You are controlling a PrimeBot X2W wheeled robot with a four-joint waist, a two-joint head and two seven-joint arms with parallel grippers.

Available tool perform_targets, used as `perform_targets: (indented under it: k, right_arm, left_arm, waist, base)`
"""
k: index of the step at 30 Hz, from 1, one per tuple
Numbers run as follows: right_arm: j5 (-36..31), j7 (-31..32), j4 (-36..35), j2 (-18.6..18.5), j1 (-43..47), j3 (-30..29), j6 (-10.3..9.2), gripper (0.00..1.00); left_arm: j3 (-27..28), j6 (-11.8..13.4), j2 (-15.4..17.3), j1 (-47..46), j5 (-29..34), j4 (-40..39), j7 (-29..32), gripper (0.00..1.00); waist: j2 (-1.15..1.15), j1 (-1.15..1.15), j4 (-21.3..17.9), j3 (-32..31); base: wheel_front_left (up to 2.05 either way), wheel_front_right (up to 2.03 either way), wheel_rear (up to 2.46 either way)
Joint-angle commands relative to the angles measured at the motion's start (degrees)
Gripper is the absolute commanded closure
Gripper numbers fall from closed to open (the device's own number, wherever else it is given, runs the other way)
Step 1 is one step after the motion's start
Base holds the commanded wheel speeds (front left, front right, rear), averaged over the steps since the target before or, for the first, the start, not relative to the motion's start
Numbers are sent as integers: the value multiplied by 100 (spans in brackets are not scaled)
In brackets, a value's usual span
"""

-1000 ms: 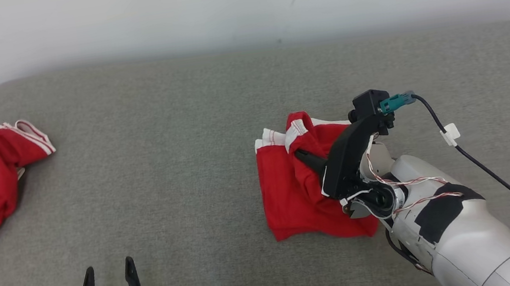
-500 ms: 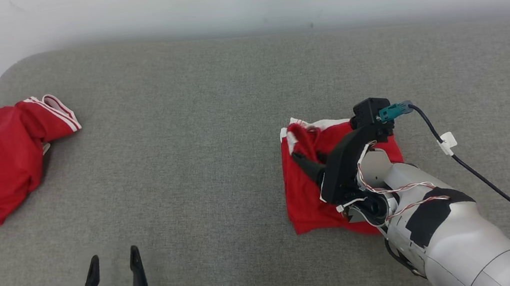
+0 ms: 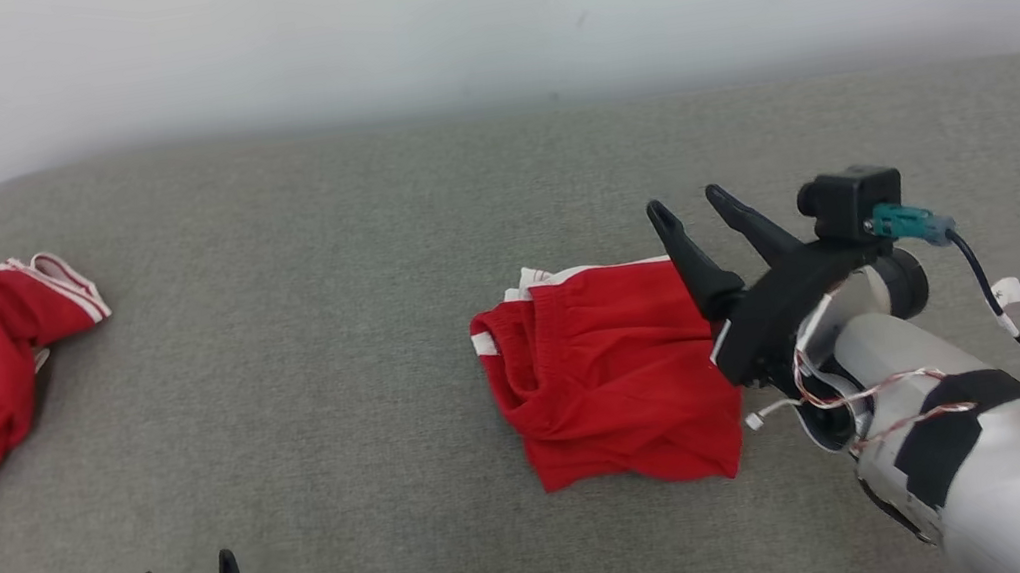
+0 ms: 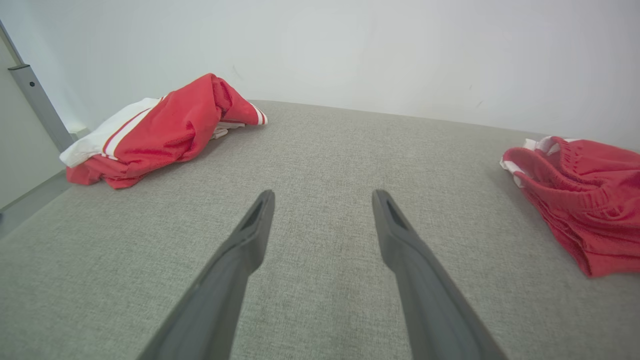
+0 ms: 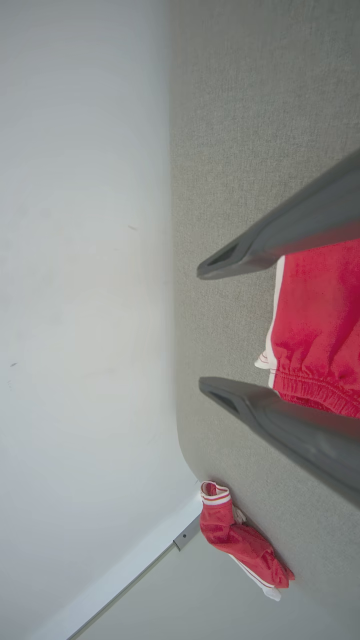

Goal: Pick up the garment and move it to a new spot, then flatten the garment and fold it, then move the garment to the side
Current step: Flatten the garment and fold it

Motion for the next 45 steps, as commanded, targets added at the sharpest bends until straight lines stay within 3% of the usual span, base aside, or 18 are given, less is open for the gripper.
perform_targets:
  k: [1,8,12,19,28,45]
  right_arm:
    - [-154,-50,-58,-117,128,-31,-14,0]
    - [-1703,-56,-1505,-319,1260,-1747,-14,0]
    - [-2587,-56,-2361,-104,2195,-2773,-14,0]
    - [-3492,-58,-3463,174,3257,-3631,-14,0]
    - [-4029,-57,-4274,764,4251,-4201,-14,0]
    - [-4217,-58,-4050,1146,4600,-4139,-14,0]
  left_arm:
    - [30,6,-9,91,56,-32,-18,0]
    - [175,35,-8,161,158,-201,-18,0]
    - [236,29,-8,126,232,-227,-18,0]
    - [273,56,-8,179,260,-287,-18,0]
    - [166,121,-8,255,151,-308,-18,0]
    - [29,4,-6,409,328,-383,-18,0]
  waist:
    - [0,0,-160,-108]
    - [0,0,-452,-146]
    - [0,0,-548,-161]
    - [0,0,-647,-186]
    - [0,0,-696,-151]
    - [0,0,-635,-227]
  base:
    - [0,0,0]
    - [0,0,0]
    - [0,0,0]
    - [0,0,0]
    - [0,0,0]
    - [0,0,0]
